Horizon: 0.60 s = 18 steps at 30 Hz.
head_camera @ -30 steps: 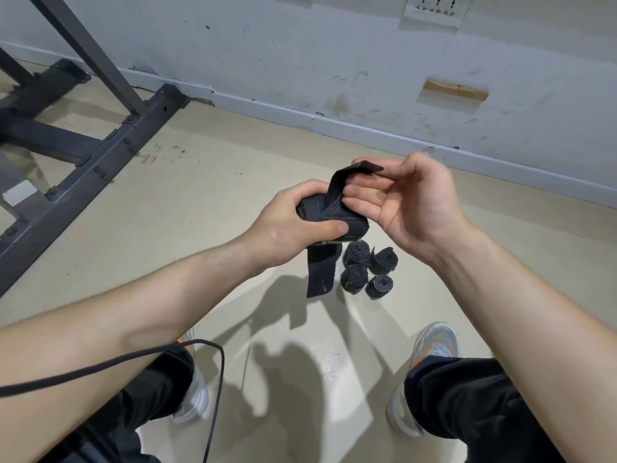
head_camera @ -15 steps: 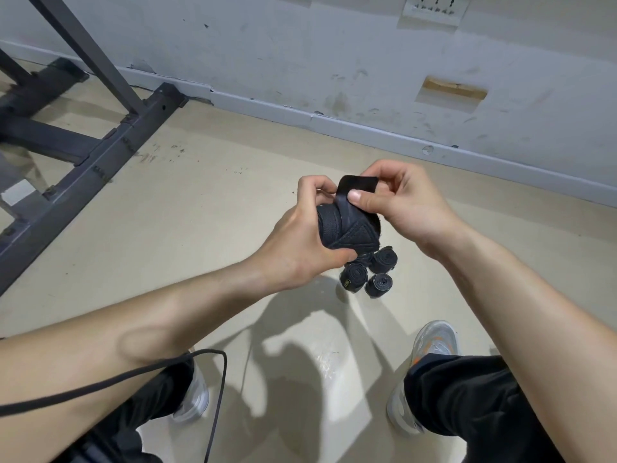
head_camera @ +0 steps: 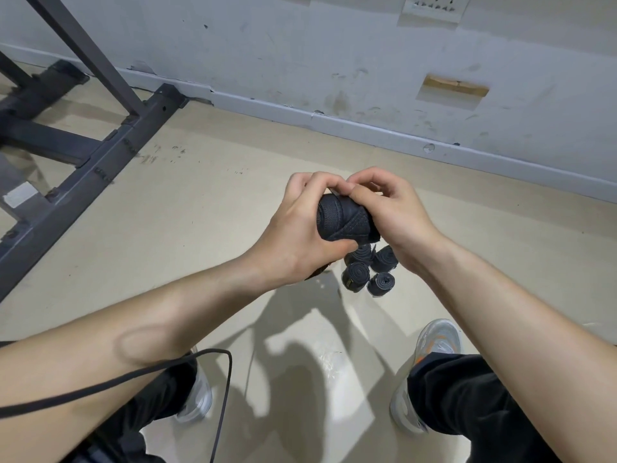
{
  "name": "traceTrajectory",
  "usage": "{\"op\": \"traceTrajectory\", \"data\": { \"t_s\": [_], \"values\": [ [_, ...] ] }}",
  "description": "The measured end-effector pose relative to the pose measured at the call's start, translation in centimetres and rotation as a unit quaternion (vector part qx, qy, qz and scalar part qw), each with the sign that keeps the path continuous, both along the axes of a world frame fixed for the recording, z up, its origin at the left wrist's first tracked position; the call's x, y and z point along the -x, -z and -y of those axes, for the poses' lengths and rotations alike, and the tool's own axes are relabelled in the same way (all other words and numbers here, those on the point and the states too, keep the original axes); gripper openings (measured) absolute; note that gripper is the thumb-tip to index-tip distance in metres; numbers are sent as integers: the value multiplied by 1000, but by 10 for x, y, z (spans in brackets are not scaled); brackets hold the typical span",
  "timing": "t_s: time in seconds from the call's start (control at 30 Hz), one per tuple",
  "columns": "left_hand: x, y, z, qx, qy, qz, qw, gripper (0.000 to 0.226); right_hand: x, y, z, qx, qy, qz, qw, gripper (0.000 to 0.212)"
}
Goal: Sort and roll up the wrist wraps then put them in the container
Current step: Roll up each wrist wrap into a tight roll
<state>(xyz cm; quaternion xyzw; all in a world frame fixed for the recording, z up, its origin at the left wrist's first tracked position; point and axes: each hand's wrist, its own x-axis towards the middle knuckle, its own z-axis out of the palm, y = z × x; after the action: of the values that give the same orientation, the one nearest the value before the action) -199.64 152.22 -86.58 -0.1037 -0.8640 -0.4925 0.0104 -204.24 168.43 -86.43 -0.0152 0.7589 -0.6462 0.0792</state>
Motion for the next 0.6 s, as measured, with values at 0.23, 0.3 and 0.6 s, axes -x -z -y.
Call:
{"op": "traceTrajectory", "data": {
  "t_s": [0.23,0.3,0.6],
  "values": [
    [7,2,1,-22,-15,4,1000,59,-1,-4,-1,13,-23,-2,1000,31],
    [11,-1,2,-58,-29,19,998,57,0,-6,-3,44,-50,21,998,26],
    [10,3,5,-65,-37,56,996,51,-2,-7,3,19,-9,101,995,3]
  ]
}}
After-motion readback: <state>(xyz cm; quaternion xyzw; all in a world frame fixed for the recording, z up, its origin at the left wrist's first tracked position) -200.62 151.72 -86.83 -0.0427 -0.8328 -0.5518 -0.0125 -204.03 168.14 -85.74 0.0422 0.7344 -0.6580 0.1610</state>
